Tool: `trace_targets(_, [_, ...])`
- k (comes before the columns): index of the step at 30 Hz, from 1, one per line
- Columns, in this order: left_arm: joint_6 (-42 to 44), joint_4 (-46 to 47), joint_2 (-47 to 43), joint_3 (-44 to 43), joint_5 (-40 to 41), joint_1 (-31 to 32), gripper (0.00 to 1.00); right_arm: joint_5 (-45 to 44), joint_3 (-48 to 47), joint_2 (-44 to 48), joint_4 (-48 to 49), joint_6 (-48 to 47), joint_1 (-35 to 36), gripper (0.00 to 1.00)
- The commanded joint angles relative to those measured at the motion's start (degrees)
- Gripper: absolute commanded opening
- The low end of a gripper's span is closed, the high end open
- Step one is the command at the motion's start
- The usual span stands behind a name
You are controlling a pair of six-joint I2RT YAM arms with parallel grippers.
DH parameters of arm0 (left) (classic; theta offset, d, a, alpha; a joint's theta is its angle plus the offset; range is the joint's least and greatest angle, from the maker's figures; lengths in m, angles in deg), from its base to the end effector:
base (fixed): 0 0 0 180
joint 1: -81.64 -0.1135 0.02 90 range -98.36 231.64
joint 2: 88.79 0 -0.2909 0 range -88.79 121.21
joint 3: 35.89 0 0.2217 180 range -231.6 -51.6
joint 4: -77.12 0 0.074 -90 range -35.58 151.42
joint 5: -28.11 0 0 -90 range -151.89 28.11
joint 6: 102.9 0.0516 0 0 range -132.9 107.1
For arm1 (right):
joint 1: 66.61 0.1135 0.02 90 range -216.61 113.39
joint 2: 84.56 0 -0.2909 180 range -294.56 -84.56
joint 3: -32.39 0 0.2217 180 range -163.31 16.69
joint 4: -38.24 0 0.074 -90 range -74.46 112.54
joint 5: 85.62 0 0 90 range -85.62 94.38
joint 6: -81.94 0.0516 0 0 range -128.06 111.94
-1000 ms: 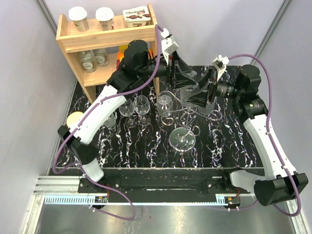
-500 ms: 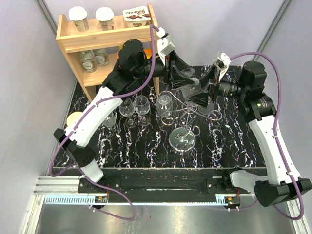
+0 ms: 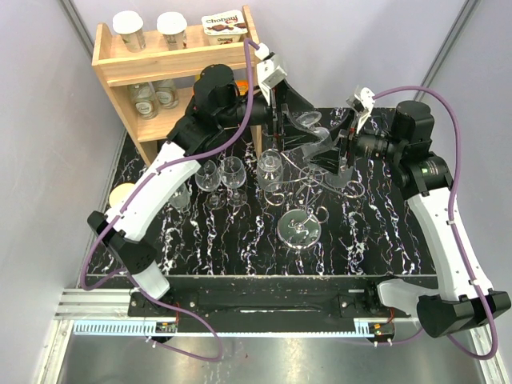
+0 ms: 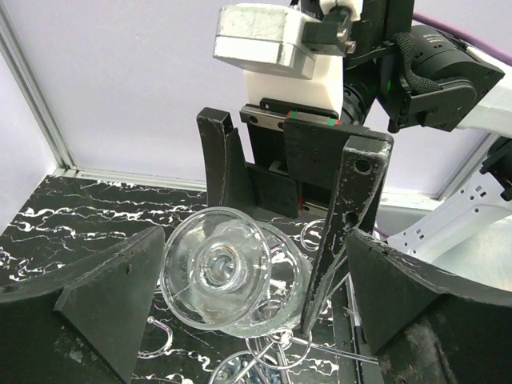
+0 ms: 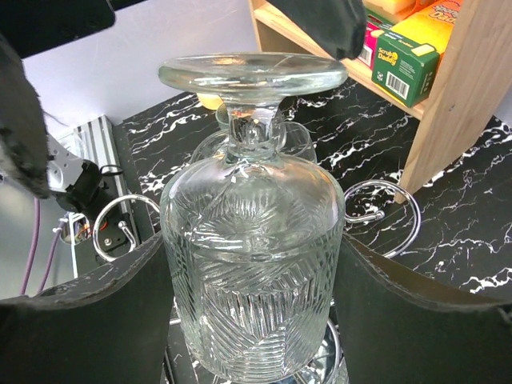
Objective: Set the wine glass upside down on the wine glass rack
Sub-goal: Adjust the wine glass.
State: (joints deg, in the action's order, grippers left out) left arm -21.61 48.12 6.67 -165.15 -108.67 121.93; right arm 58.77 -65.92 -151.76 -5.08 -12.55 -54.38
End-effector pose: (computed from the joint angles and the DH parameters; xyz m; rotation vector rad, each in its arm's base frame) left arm 0.2357 -0.2491 0.5356 1.0873 1.2516 -1.2671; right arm 0.1854 0.0831 0.4742 -0.9168 1.5333 0.9359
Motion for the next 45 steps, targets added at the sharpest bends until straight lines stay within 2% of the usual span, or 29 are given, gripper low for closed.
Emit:
trace_targets(1, [-0.3,2.4,-2.6,-2.4,0.8,0.0,0.99,-2.9,-2.8,0.6,1.6,-1.7,-0.2,0.00])
trace_targets(8, [0.9,0.6,-5.5,-0.6,2.6,-1.5,0.99,-5.8,-5.1,0.0,1.8,-2.7,-0.3,0.00])
trace_targets(14, [4.5,-1.4,-12.4,6.8,4.3,-3.5,0.99,-6.6,-8.2,-0.4,1.9,-2.5,-0.3,0.00])
trace_targets(19, [17.3,-13.7,-16.9,10.2,6.3,-3.4,0.98,-11.3,-9.9,-0.6,1.6,-2.8,-0.4,0.00])
trace_targets(21, [24.9,-18.9,-19.0,11.7,9.8,-2.9,0.98,-13.2,-9.9,-0.5,1.4,-3.4,-0.2,0.00])
trace_targets(27, [38.3,-28.3,-22.9,15.8,21.1,2.4,0.97,-20.2,-9.5,-0.5,1.4,-4.5,-0.3,0.00])
trace_targets(34, [43.3,-32.7,-23.7,15.6,26.8,6.8,0.97,-25.0,-7.3,3.9,-1.6,-8.2,-0.5,0.00])
trace_targets(38, [45.2,-34.2,-24.2,16.5,33.7,11.3,0.97,-28.2,-5.9,7.1,-3.8,-10.8,-0.9,0.00])
trace_targets(45, [44.9,-34.2,-25.8,16.4,35.5,11.4,0.98,-34.6,-2.5,13.7,-8.5,-15.1,-1.1,0.00])
